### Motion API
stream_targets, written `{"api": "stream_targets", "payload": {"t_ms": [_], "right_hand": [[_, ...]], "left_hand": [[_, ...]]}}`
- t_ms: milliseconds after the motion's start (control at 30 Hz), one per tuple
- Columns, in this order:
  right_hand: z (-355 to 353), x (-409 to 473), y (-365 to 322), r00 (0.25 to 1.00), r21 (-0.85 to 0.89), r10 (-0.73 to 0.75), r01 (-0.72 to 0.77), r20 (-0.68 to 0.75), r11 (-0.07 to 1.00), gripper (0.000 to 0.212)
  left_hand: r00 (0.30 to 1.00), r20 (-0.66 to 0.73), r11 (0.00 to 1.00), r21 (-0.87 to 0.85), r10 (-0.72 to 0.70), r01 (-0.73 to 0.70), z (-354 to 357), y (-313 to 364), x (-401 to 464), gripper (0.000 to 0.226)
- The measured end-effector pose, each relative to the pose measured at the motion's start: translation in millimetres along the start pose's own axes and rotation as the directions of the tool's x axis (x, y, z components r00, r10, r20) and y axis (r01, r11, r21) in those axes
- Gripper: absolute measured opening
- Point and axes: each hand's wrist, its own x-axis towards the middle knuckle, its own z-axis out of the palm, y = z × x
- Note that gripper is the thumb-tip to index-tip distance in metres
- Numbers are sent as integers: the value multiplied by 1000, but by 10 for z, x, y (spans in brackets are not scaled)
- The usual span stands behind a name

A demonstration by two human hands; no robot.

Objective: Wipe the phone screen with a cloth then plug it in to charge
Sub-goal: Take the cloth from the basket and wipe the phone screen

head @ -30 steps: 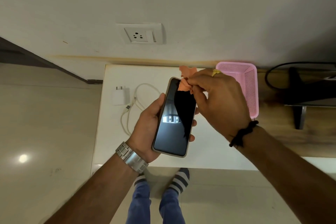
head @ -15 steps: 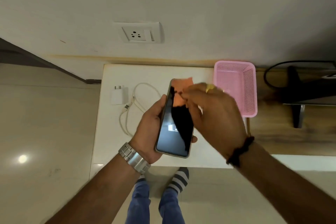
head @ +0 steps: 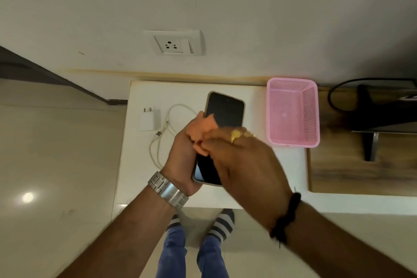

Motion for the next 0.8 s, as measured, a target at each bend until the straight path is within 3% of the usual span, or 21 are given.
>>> {"api": "stream_targets", "payload": {"t_ms": [67, 100, 200, 267, 433, 500, 600, 700, 800], "right_hand": [[-6, -190, 5, 992, -3, -51, 52, 115, 999, 24], [-47, -193, 78, 994, -28, -44, 47, 103, 998, 24], [-155, 60, 280, 992, -66, 46, -54, -117, 996, 15], [-128, 177, 215, 987, -48, 25, -33, -159, 998, 17], [-17, -208, 31, 989, -8, -105, 107, 108, 994, 27], [-106, -132, 148, 997, -60, -62, 64, 37, 996, 17], [-262, 268, 211, 998, -98, -1, -6, -70, 995, 28], [-387, 547, 362, 994, -111, 52, -62, -91, 992, 38], [-347, 342, 413, 990, -154, 119, -130, -80, 980, 22]], "left_hand": [[1000, 9, 1000, 24, 10, -10, -35, 23, -2, 70], [1000, 11, 1000, 11, 9, -9, -35, 18, -10, 67], [998, 47, 999, 11, 45, -45, -36, -54, 30, 48], [998, 31, 998, 21, 56, -57, -20, -64, 40, 44], [999, 16, 999, 31, 35, -36, -56, 25, 9, 69], [998, 63, 1000, 10, 19, -19, -11, -15, -18, 61], [993, 108, 996, 63, 56, -63, 68, -130, -13, 46], [993, 77, 992, 89, 85, -92, 116, -149, -5, 50], [992, 79, 994, 36, 102, -105, 69, -31, 15, 55]]}}
